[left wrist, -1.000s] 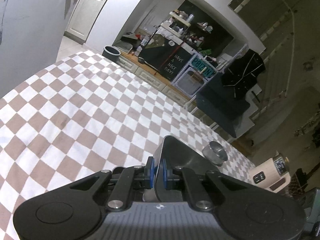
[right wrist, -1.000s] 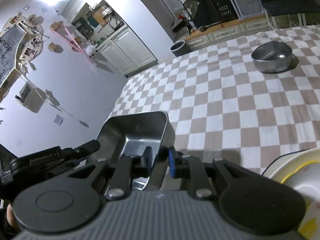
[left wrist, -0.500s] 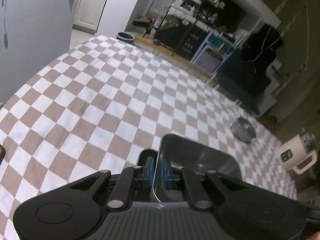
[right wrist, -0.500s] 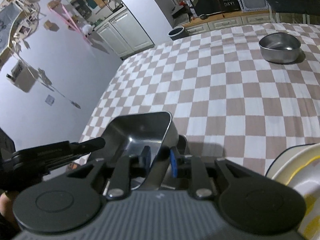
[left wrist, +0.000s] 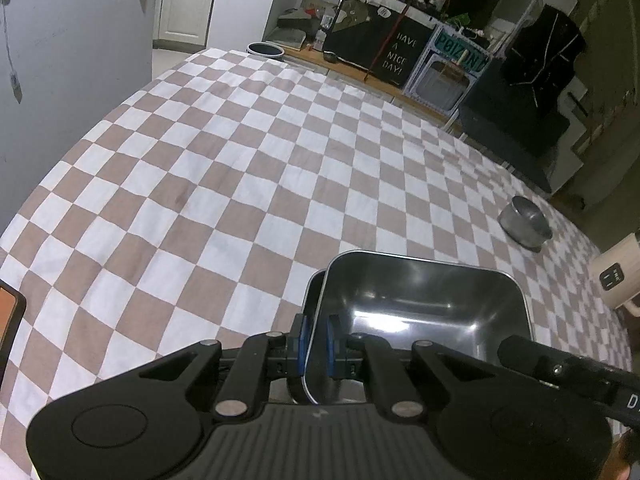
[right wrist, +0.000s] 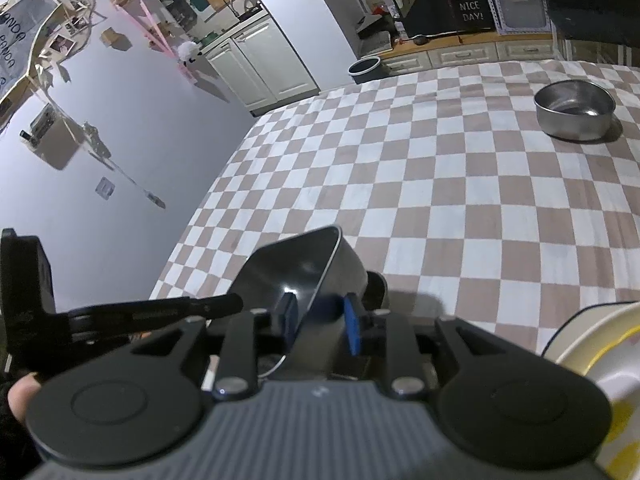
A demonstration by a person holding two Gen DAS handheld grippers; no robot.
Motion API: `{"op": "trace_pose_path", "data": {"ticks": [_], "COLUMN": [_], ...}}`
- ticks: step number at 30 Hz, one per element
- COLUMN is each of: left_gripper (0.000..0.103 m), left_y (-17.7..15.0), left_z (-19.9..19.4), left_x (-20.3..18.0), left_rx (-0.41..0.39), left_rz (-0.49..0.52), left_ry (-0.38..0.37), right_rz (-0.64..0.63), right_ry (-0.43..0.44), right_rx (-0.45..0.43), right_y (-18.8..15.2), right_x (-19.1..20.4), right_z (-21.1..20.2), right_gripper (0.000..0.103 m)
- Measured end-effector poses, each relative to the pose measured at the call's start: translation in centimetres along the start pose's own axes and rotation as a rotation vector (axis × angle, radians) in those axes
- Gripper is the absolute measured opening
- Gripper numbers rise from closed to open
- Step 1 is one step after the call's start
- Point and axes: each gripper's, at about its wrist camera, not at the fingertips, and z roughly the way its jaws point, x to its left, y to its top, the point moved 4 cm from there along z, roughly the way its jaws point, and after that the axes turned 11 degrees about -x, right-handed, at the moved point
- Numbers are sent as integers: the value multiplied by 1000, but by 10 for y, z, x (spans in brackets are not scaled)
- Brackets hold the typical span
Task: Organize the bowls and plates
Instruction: 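Carry the steel pan with both grippers toward the cream bowl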
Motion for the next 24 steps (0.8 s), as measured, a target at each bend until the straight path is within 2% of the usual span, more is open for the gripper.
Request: {"op": "trace_pose_path", "data": {"ticks": [4,24], "left_gripper": [15,18], "left_y": [0,-2], "left_z": [3,15], "left_x": [-2,-5], "left_rx": [6,30], "left_rz": [5,61], "left_ry": [3,35], "right_rz": [-1,-70], "right_ry": [-2,-59], "right_rx": [8,75], "right_y": [0,-15], "right_x": [-3,-2], "right_z": [5,27], "right_gripper": [32,32]}}
